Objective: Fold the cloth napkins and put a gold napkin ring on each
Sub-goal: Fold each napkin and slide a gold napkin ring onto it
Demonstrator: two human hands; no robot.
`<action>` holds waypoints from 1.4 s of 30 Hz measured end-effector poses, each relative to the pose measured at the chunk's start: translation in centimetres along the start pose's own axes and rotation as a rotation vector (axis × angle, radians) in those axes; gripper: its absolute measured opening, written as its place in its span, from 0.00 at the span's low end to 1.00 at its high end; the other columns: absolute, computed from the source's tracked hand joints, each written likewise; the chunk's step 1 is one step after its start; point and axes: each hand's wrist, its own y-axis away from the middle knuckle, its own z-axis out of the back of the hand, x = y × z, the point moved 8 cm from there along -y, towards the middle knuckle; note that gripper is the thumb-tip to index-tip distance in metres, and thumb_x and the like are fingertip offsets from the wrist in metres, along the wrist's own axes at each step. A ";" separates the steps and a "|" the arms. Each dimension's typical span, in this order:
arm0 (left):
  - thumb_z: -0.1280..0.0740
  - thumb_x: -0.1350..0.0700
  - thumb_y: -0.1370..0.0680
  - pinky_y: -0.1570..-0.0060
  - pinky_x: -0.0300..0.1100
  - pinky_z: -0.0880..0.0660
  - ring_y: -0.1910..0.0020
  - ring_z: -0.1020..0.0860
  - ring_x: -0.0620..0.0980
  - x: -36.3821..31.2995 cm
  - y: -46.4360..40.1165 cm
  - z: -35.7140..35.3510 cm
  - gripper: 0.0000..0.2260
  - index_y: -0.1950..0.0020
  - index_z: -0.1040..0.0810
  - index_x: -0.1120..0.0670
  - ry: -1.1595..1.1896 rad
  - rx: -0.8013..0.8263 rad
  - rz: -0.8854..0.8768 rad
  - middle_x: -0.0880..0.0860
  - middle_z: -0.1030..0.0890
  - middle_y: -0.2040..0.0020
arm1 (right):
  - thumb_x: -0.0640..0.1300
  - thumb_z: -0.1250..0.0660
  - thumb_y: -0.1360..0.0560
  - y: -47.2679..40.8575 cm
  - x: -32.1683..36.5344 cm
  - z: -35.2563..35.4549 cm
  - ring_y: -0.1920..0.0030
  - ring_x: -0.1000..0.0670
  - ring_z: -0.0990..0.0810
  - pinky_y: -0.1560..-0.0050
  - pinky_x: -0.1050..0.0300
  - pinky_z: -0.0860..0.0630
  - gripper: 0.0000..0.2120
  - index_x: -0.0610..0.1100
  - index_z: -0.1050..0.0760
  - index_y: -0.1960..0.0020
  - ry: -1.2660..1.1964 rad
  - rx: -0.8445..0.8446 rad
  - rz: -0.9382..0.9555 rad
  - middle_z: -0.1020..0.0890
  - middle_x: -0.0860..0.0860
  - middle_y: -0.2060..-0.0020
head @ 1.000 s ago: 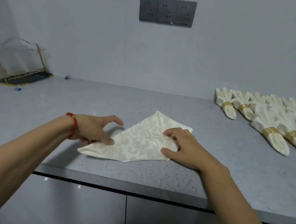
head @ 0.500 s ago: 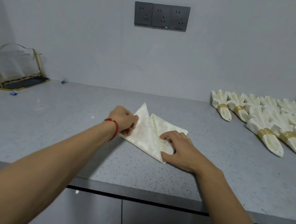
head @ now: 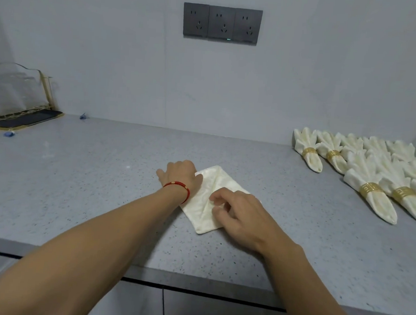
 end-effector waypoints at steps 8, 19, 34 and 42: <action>0.36 0.47 0.21 0.37 0.54 0.33 0.51 0.22 0.45 -1.5 2.2 2.0 0.07 0.45 0.21 0.44 0.187 0.108 -0.331 0.43 0.18 0.55 | 0.43 0.32 0.20 -0.6 0.0 3.0 0.55 0.61 0.19 0.52 0.63 0.26 0.09 0.54 0.15 0.51 -0.404 -0.153 -0.107 0.16 0.60 0.55; 0.45 0.53 0.18 0.46 0.51 0.28 0.49 0.25 0.47 0.1 11.2 2.4 0.13 0.54 0.22 0.43 0.036 -0.008 -0.425 0.42 0.22 0.53 | 0.43 0.32 0.19 -6.5 -6.9 1.9 0.55 0.56 0.17 0.53 0.63 0.21 0.09 0.44 0.13 0.51 -0.181 -0.332 -0.254 0.14 0.54 0.56; 0.32 0.62 0.20 0.61 0.47 0.28 0.58 0.26 0.52 4.7 9.0 4.1 0.08 0.56 0.15 0.54 0.069 -0.228 -0.511 0.51 0.18 0.57 | 0.41 0.21 0.28 -3.1 -10.7 4.2 0.61 0.57 0.19 0.56 0.66 0.25 0.03 0.47 0.12 0.55 -0.319 -0.303 -0.451 0.15 0.55 0.62; 0.29 0.69 0.26 0.67 0.48 0.29 0.63 0.29 0.53 4.6 9.1 4.4 0.11 0.64 0.17 0.55 0.038 -0.296 -0.523 0.51 0.21 0.66 | 0.41 0.21 0.28 -2.7 -10.6 4.9 0.58 0.55 0.17 0.50 0.58 0.22 0.04 0.49 0.12 0.56 -0.236 -0.289 -0.436 0.15 0.56 0.65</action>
